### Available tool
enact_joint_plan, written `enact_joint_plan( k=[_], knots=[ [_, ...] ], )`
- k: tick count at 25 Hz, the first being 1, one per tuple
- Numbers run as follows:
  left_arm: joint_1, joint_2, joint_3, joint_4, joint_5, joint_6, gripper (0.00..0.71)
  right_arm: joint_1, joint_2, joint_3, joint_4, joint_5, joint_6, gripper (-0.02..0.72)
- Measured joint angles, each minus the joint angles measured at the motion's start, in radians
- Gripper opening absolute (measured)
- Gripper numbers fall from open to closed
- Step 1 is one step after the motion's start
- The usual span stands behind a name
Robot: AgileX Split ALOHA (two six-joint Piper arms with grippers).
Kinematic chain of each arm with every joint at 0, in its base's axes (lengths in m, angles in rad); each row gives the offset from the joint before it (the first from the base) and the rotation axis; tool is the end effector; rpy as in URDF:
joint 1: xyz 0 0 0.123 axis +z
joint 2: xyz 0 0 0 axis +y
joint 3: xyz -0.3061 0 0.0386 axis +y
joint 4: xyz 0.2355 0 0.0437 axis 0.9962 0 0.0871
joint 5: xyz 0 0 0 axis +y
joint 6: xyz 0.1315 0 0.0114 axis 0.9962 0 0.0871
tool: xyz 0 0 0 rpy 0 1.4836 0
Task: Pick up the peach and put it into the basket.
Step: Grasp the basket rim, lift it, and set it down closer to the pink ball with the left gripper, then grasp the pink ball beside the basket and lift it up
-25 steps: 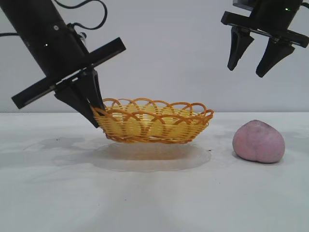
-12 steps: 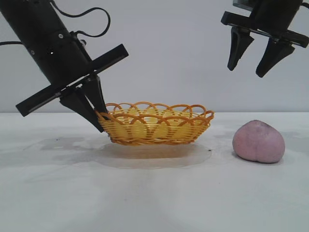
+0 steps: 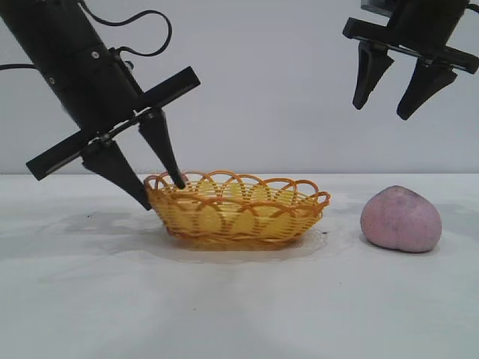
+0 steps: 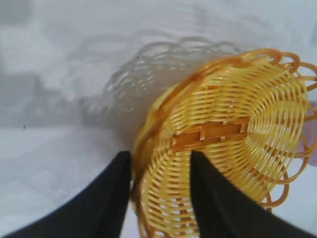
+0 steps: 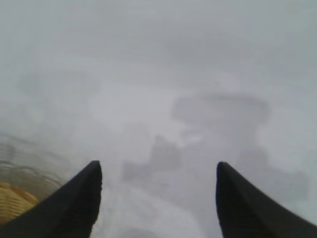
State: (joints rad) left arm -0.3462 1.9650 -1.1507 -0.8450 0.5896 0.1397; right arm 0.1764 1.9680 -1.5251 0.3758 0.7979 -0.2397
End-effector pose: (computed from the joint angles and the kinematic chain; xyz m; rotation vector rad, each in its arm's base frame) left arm 0.3540 -0.1861 0.1402 -0.2456 2.8369 -0.8334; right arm 0.4283 0.1116 0.2144 -0.2804 2.6744 0.4211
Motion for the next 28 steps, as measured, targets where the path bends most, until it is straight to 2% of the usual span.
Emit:
enact_joint_plan(
  k=[5,6,9,10,11,14,15,20,23,28],
  knots=[
    [0.0,-0.002,0.0,0.014,0.006,0.0,0.564,0.0,0.0,0.0,0.0,0.0,0.0,0.425],
    [0.0,-0.002,0.0,0.03,0.008,0.0,0.589,0.0,0.0,0.0,0.0,0.0,0.0,0.425],
    [0.0,-0.013,0.0,0.09,0.012,0.0,0.581,0.0,0.0,0.0,0.0,0.0,0.0,0.425],
    [0.0,-0.019,0.0,0.116,0.012,0.0,0.622,0.0,0.0,0.0,0.0,0.0,0.0,0.425],
    [0.0,-0.03,0.0,0.144,0.013,0.0,0.602,0.0,0.0,0.0,0.0,0.0,0.0,0.425],
    [0.0,-0.061,-0.015,0.281,0.046,0.0,0.602,0.0,0.0,0.0,0.0,0.0,0.0,0.425],
    [0.0,-0.07,-0.031,0.323,0.065,0.0,0.55,0.0,0.0,0.0,0.0,0.0,0.0,0.425],
    [0.021,-0.085,-0.159,0.505,0.247,0.0,0.544,0.0,0.0,0.0,-0.002,0.0,0.0,0.425],
    [0.067,-0.088,-0.21,0.556,0.305,0.0,0.544,0.0,0.0,0.0,-0.002,0.009,-0.003,0.425],
    [0.197,-0.088,-0.23,0.588,0.326,0.0,0.544,0.0,0.0,0.0,-0.002,0.014,-0.004,0.425]
  ],
)
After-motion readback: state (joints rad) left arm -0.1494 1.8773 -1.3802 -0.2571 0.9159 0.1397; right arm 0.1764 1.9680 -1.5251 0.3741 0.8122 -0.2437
